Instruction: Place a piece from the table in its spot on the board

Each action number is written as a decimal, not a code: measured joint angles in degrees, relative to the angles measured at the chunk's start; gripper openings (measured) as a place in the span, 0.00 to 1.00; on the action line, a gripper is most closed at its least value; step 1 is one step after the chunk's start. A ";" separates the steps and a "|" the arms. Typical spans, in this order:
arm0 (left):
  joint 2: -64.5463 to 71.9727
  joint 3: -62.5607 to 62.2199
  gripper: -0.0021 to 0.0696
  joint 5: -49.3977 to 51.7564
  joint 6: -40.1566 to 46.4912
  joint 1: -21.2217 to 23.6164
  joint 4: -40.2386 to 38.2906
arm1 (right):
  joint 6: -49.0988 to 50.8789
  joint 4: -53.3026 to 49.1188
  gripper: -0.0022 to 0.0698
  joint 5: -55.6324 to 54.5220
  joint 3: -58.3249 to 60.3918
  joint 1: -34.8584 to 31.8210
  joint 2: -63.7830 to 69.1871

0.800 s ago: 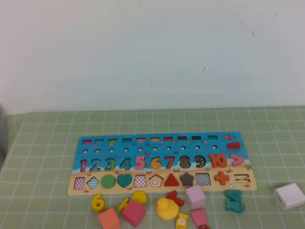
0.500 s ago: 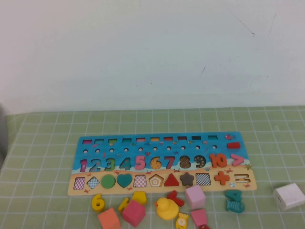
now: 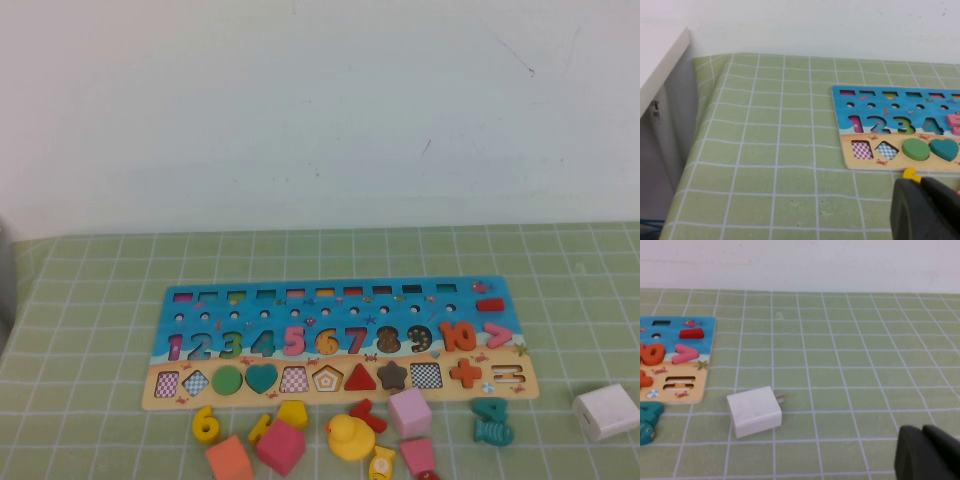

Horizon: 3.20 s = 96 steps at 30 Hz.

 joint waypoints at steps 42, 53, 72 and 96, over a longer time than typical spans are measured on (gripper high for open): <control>39.97 -37.09 0.03 32.34 18.17 0.00 -21.80 | 0.00 0.00 0.03 0.00 0.00 0.00 0.00; 67.52 -51.23 0.03 34.78 12.53 -13.20 -1.78 | 0.00 0.00 0.03 0.00 0.00 0.00 0.00; 99.58 -61.51 0.15 26.42 -16.81 -29.95 13.86 | 0.00 0.00 0.03 0.00 0.00 0.00 0.00; 110.56 -63.61 0.67 17.53 -21.89 -22.96 6.48 | 0.00 0.00 0.03 0.00 0.00 0.00 0.00</control>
